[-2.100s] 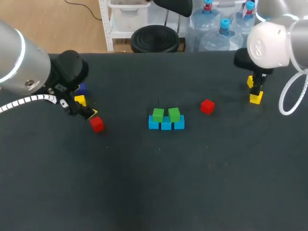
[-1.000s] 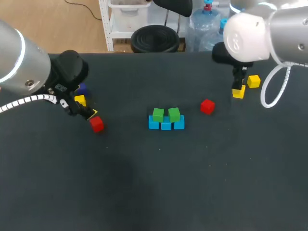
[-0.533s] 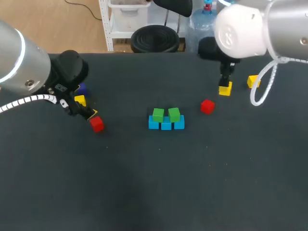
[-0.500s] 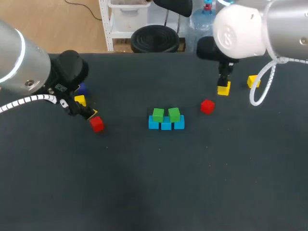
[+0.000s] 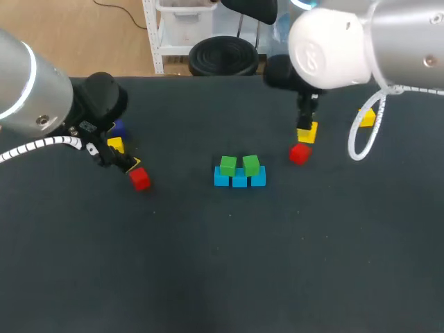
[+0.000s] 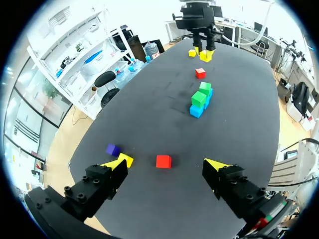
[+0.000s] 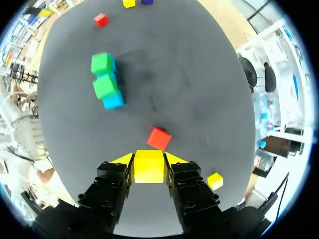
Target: Place the blue cubes, place green cubes on the blue cubes, place the yellow cubes on the green cubes, then place the red cubes on the yellow cubes, and place purple cube on the red cubes.
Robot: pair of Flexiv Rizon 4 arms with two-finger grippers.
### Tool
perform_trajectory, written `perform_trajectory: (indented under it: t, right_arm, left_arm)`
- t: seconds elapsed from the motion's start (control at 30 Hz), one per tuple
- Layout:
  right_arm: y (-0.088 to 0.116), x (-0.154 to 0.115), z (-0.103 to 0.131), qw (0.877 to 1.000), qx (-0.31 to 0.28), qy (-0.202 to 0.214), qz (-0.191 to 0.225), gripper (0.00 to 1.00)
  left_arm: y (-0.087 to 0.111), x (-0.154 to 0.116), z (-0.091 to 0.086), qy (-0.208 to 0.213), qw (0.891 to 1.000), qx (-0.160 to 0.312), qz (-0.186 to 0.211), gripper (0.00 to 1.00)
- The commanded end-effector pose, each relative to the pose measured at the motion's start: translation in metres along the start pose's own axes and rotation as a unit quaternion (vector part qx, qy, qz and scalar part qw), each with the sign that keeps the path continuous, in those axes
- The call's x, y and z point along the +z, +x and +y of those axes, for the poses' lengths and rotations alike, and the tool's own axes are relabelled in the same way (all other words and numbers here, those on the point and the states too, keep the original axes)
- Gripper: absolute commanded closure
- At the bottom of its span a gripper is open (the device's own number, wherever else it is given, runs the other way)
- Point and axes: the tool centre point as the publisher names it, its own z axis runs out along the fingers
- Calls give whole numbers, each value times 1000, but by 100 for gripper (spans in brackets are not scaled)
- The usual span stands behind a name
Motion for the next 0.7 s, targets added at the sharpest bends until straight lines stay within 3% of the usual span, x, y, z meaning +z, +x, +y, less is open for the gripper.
perform_trajectory:
  t: [0.03, 0.33, 0.7]
  right_arm:
    - [-6, -2, -2, 1000, -15, -5, 3, 100]
    - [-31, -3, 7, 997, -80, 16, -7, 100]
    - [-59, 1, 20, 991, -131, 4, -13, 100]
  left_arm:
    - [1, 0, 1, 2, 1000, 1, -2, 0]
    - [1, 0, 1, 2, 1000, 1, -2, 0]
    - [1, 0, 1, 2, 1000, 1, -2, 0]
